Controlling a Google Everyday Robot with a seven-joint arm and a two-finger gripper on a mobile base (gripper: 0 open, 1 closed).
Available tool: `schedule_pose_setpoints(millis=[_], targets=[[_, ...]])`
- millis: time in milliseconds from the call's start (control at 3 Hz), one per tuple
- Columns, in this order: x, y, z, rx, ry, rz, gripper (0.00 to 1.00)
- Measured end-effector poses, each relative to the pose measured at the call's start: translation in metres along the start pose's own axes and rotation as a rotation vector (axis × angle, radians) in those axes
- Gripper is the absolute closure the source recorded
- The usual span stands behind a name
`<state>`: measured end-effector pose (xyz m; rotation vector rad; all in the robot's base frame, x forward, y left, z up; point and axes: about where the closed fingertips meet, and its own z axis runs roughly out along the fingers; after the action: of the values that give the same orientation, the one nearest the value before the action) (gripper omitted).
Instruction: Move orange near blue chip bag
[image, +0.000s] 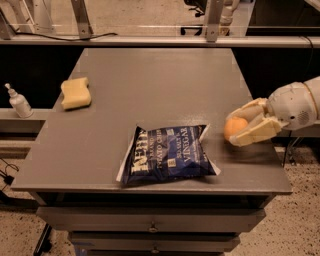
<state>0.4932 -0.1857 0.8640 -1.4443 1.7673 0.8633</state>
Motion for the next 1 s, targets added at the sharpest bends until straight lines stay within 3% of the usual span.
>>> schedule_pose_setpoints(millis=[333,1000], targets=[[0.006,0.025,0.015,-0.024,-0.003,-0.031,1.0],[0.003,0.041,0.031,-0.023,-0.009,-0.08,0.59]])
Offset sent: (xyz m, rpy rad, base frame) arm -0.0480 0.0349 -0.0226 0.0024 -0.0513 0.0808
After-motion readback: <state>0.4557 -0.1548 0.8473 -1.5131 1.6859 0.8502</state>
